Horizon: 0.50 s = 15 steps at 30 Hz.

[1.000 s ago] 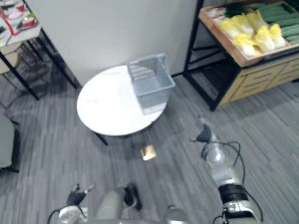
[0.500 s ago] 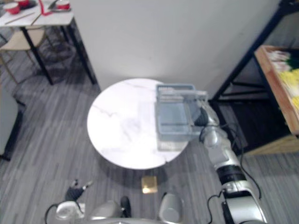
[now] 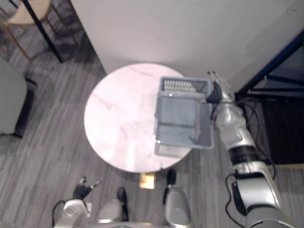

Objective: Pick vegetable in the basket

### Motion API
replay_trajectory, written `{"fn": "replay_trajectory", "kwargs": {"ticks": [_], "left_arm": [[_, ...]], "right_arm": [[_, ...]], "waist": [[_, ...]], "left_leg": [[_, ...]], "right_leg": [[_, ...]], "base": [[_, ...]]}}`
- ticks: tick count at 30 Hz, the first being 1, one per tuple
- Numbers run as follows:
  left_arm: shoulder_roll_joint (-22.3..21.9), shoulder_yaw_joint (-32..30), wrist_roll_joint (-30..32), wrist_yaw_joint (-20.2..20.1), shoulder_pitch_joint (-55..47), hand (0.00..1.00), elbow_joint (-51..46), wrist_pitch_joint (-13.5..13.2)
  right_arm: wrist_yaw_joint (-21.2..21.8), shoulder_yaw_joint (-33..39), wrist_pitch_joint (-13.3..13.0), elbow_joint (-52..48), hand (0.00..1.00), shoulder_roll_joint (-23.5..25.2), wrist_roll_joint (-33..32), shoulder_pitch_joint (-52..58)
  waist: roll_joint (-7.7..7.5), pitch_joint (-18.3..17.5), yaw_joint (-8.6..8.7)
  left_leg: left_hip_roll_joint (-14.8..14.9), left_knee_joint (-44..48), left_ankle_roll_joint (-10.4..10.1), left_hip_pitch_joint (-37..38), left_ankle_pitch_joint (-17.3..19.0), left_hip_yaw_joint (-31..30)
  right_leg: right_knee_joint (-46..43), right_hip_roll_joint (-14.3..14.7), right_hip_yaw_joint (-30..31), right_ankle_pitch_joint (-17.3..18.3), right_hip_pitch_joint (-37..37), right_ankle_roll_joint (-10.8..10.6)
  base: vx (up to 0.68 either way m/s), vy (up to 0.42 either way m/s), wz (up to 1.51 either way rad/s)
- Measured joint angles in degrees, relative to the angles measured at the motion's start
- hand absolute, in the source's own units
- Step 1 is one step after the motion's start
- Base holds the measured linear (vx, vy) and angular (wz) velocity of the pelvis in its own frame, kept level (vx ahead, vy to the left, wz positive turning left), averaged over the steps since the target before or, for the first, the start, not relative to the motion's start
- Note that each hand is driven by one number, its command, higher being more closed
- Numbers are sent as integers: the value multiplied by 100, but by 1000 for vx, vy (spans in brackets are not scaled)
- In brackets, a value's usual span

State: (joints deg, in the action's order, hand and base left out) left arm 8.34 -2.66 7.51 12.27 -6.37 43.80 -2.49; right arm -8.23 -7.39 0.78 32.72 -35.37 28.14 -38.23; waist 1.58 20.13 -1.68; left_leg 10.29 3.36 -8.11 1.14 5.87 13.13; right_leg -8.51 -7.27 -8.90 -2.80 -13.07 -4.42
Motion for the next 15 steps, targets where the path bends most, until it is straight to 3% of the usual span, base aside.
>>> {"fn": "replay_trajectory", "kwargs": {"ticks": [9,10,15], "left_arm": [[-35,46,7,122,3,0,28,-33],[-33,77,7,127,3,0,29,-42],[-30,256,8,175,83,0,35,-95]], "right_arm": [[-54,-450,-48,662,0,2,2,-850],[-63,-451,-46,747,100,2,3,-928],[-153,-625,-82,1218,100,-24,11,-1311]], "waist": [[192,216,-74],[194,298,-73],[231,497,-58]], "left_leg": [[-144,-6,43,-401,-52,-12],[-142,-6,40,-419,-57,-4],[-118,87,39,-618,-58,-15]], "right_leg": [[883,-38,-19,-564,23,-34],[944,-27,-16,-611,25,-23],[1044,0,-15,-710,-80,9]], "base": [[10,20,3],[0,0,0],[-17,-26,0]]}}
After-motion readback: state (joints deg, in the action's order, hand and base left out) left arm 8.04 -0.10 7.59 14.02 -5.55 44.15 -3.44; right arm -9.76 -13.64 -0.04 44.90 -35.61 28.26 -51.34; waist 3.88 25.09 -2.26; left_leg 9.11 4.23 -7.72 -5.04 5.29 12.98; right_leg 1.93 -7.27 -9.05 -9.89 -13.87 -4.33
